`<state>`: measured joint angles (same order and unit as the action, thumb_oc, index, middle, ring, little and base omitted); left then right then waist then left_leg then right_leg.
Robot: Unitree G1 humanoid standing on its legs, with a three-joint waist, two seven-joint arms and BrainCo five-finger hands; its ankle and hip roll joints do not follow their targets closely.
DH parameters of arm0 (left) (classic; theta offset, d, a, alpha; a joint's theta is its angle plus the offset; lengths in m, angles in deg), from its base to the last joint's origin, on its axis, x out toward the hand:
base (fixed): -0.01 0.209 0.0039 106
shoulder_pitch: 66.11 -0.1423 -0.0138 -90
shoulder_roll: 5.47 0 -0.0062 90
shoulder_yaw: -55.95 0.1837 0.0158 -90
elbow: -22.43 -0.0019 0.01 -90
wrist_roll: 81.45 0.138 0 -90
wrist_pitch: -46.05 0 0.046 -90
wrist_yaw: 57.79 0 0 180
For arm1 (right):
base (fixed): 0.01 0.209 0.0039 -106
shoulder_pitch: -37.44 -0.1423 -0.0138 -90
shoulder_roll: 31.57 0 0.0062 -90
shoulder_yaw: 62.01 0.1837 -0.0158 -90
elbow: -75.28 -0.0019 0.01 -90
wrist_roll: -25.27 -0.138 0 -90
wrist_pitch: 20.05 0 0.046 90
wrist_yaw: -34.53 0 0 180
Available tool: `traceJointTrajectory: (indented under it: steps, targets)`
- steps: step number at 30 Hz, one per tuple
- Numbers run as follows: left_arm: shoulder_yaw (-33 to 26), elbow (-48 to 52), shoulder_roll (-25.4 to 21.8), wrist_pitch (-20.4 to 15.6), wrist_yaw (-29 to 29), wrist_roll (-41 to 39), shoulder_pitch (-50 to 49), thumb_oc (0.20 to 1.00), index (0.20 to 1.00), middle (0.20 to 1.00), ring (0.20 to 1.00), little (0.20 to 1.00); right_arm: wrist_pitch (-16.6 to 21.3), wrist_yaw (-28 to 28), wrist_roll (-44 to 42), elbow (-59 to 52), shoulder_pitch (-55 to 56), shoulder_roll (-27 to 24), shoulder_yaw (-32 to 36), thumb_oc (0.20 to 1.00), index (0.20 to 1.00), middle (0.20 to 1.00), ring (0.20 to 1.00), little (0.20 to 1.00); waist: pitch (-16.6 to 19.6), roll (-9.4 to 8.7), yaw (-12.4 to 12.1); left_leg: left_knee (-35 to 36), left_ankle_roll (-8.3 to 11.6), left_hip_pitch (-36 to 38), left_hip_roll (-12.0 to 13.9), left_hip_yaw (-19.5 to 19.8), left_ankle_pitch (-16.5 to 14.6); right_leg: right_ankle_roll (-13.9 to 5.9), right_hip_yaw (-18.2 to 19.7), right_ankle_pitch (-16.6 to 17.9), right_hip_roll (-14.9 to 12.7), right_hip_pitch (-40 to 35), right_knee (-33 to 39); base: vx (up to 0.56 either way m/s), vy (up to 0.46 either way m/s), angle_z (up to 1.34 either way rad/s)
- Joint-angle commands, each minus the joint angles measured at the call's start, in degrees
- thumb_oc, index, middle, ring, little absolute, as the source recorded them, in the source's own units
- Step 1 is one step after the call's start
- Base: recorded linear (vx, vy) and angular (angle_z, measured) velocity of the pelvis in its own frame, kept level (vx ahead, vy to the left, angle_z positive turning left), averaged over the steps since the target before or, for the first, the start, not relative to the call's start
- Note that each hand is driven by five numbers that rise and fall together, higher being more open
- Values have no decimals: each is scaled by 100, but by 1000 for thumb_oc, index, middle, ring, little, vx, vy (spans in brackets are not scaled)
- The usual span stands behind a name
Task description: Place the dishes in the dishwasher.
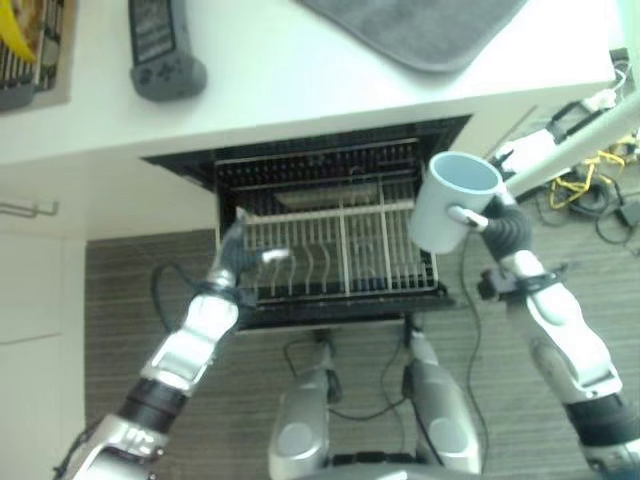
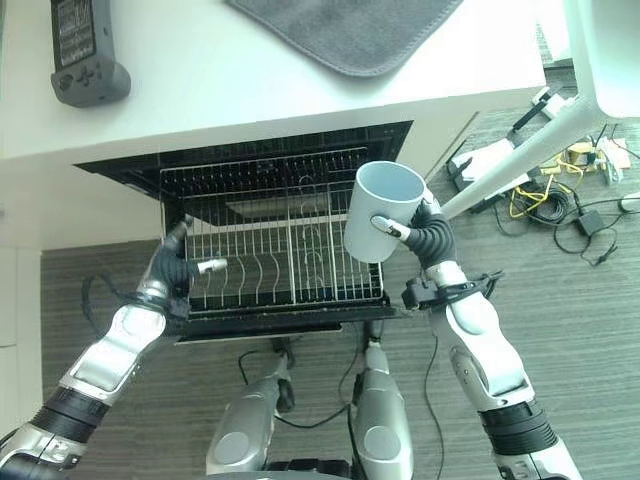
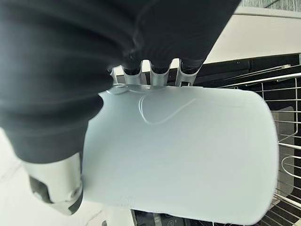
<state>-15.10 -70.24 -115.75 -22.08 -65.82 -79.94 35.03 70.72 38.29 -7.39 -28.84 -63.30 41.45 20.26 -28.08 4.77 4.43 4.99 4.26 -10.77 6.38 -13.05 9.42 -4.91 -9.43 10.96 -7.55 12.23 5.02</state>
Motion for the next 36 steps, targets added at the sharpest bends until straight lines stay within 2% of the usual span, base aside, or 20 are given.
traceJointTrajectory:
  steps: [1,3,4,6,7,8,9,13,16,21,29,36]
  targets:
    - [243,-149,-238,757,1096,943,31,1000,1000,1000,1000,1000,208,-158,-173,-391,-122,-65,152,200,200,200,200,200,442,-299,75,1,206,126,234,467,-269,-554,232,-187,-396,-158,-2,70,80,-7]
    - [428,-272,-248,1037,1504,1146,78,1000,1000,1000,1000,1000,196,-192,-204,-379,-134,-119,135,200,200,200,200,200,424,-292,113,1,204,150,235,449,-286,-560,255,-198,-395,-169,-2,56,50,-7]
    - [546,-336,-255,1160,1937,1511,92,1000,1000,1000,1000,1000,172,-206,-195,-396,-123,-123,134,200,200,200,200,200,407,-280,128,1,200,158,229,445,-295,-561,268,-203,-394,-171,-2,43,41,-7]
    - [660,-346,-319,1104,2707,2225,80,1000,1000,1000,1000,1000,171,-268,-217,-385,-109,-151,163,200,200,200,200,200,380,-269,135,1,206,159,227,443,-304,-566,274,-203,-400,-170,-2,39,32,-4]
    - [804,-301,-399,1062,3499,2862,100,1000,1000,1000,1000,1000,142,-294,-242,-383,-129,-195,165,200,200,200,200,200,365,-264,149,1,203,168,223,438,-315,-572,265,-205,-402,-174,-2,39,28,-2]
    - [954,-279,-462,1150,3931,3113,117,1000,1000,1000,1000,1000,134,-302,-251,-364,-168,-224,127,200,200,200,200,200,356,-261,162,1,208,172,220,435,-318,-578,268,-205,-402,-177,-2,40,28,-1]
    - [1074,-269,-543,1091,4372,3383,130,1000,1000,1000,1000,1000,126,-329,-269,-329,-205,-254,106,200,200,200,200,200,340,-252,166,1,204,176,213,440,-335,-582,268,-215,-400,-178,-2,0,0,0]
    - [1456,-117,-789,1203,5678,3788,171,1000,1000,1000,1000,1000,-4,-410,-254,-148,-383,-315,-72,200,200,200,200,200,295,-233,168,1,200,203,200,436,-374,-591,252,-241,-401,-201,-2,0,0,0]
    - [1654,237,-1053,965,6394,3519,173,1000,1000,1000,1000,1000,-123,-471,-129,248,-650,-386,-296,200,200,200,200,200,254,-182,87,1,203,211,185,466,-390,-584,184,-268,-422,-238,-2,0,0,0]
    - [1895,423,-1253,559,6768,4033,306,1000,1000,1000,1000,1000,-173,-296,-87,1185,-1177,-244,-678,200,200,200,200,200,261,-154,-136,1,199,161,158,557,-406,-590,14,-290,-460,-268,-2,2,-46,2]
    - [1983,526,-1420,411,6801,4348,699,1000,1000,1000,1000,1000,-204,-114,-113,2655,-2045,34,-983,200,200,200,200,200,229,-94,-466,1,185,83,106,716,-415,-570,-191,-310,-497,-289,-2,-9,-55,9]
    - [2209,405,-1392,164,6956,4111,1267,1000,1000,1000,1000,1000,-351,-104,-533,4527,-3217,162,-1245,200,200,200,200,200,210,53,-781,1,205,-23,54,865,-380,-563,-387,-303,-544,-284,-2,-20,-24,11]
